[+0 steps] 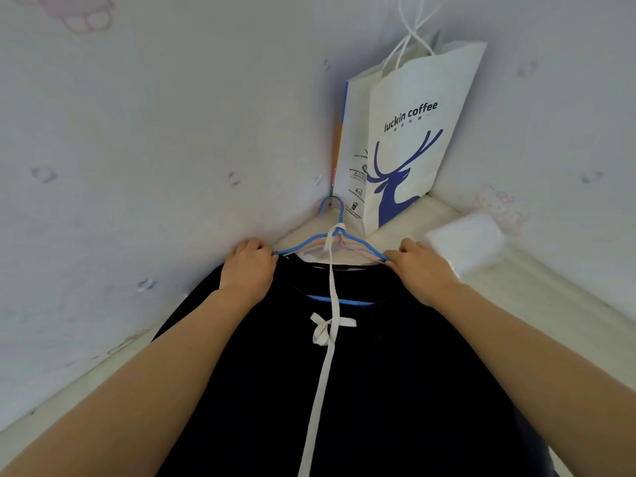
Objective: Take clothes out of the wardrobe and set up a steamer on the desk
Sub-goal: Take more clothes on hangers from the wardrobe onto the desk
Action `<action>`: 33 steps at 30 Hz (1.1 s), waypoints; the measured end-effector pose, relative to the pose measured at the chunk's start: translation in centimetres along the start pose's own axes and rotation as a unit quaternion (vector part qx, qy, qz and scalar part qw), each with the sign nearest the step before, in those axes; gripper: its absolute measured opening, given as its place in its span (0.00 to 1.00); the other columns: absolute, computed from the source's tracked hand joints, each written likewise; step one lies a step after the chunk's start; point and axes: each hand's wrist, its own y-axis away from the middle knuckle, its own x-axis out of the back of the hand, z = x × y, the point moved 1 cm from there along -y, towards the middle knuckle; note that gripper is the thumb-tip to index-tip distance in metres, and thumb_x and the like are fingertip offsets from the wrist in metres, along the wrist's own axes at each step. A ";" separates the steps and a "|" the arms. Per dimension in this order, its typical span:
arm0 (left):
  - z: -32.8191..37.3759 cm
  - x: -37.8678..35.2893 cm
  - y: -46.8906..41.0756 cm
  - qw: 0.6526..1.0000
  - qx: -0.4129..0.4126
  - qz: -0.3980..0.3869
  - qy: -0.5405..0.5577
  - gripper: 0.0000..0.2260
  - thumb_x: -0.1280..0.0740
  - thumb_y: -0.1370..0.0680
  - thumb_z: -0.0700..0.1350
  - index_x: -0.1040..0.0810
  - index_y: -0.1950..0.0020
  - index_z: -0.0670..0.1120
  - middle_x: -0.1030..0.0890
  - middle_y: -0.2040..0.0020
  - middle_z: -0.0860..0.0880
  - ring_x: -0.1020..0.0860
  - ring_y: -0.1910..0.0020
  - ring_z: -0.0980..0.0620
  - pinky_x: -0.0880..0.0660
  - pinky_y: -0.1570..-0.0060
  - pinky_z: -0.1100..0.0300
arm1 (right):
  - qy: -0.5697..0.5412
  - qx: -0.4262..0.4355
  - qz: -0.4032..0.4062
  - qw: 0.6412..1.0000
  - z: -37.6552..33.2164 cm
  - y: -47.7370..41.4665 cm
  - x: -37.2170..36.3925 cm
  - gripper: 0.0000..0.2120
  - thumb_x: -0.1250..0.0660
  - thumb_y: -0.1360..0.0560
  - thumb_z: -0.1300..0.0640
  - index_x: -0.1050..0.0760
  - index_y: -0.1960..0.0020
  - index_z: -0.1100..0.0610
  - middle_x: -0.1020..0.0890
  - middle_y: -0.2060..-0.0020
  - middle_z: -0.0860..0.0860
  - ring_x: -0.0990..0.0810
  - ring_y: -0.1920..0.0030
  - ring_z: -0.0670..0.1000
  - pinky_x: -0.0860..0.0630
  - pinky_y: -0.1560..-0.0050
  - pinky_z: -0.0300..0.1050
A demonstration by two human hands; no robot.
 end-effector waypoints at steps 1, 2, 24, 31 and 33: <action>0.1 0.2 0.1 1.000 -0.005 -0.004 -0.013 0.14 0.43 0.18 0.48 0.23 0.41 0.42 0.26 0.41 0.43 0.29 0.41 0.41 0.31 0.45 0.48 | -0.024 0.005 -0.014 1.000 0.0 0.2 0.4 0.18 0.49 0.18 0.48 0.31 0.32 0.50 0.28 0.46 0.55 0.27 0.44 0.57 0.29 0.48 0.50; 0.2 0.3 0.3 1.000 -0.011 -0.003 -0.026 0.15 0.44 0.18 0.49 0.24 0.40 0.43 0.26 0.39 0.44 0.29 0.40 0.42 0.31 0.44 0.49 | -0.040 0.011 -0.027 0.999 0.0 0.5 0.7 0.18 0.50 0.18 0.50 0.32 0.31 0.51 0.28 0.45 0.55 0.27 0.44 0.58 0.30 0.46 0.50; 3.2 -0.2 17.7 0.997 -0.078 -0.001 -0.014 0.25 0.39 0.21 0.52 0.37 0.25 0.48 0.37 0.24 0.47 0.39 0.25 0.44 0.40 0.30 0.44 | -0.009 -0.073 0.040 0.996 -7.3 18.7 -2.1 0.29 0.54 0.20 0.44 0.40 0.26 0.59 0.36 0.27 0.57 0.41 0.25 0.59 0.41 0.28 0.56; 2.9 0.1 27.6 0.993 -0.117 -0.008 0.017 0.24 0.33 0.24 0.49 0.31 0.28 0.47 0.30 0.29 0.46 0.32 0.29 0.43 0.35 0.32 0.41 | -0.029 -0.078 0.030 0.996 -12.6 28.4 -3.7 0.28 0.45 0.21 0.45 0.38 0.27 0.61 0.32 0.29 0.58 0.37 0.27 0.60 0.38 0.30 0.56; 2.6 0.3 30.6 0.992 -0.126 -0.020 0.022 0.23 0.35 0.22 0.49 0.32 0.28 0.47 0.30 0.28 0.47 0.34 0.28 0.44 0.37 0.31 0.42 | -0.042 -0.078 0.020 0.996 -14.3 31.6 -4.0 0.29 0.44 0.21 0.46 0.40 0.26 0.60 0.34 0.28 0.57 0.39 0.26 0.59 0.40 0.29 0.56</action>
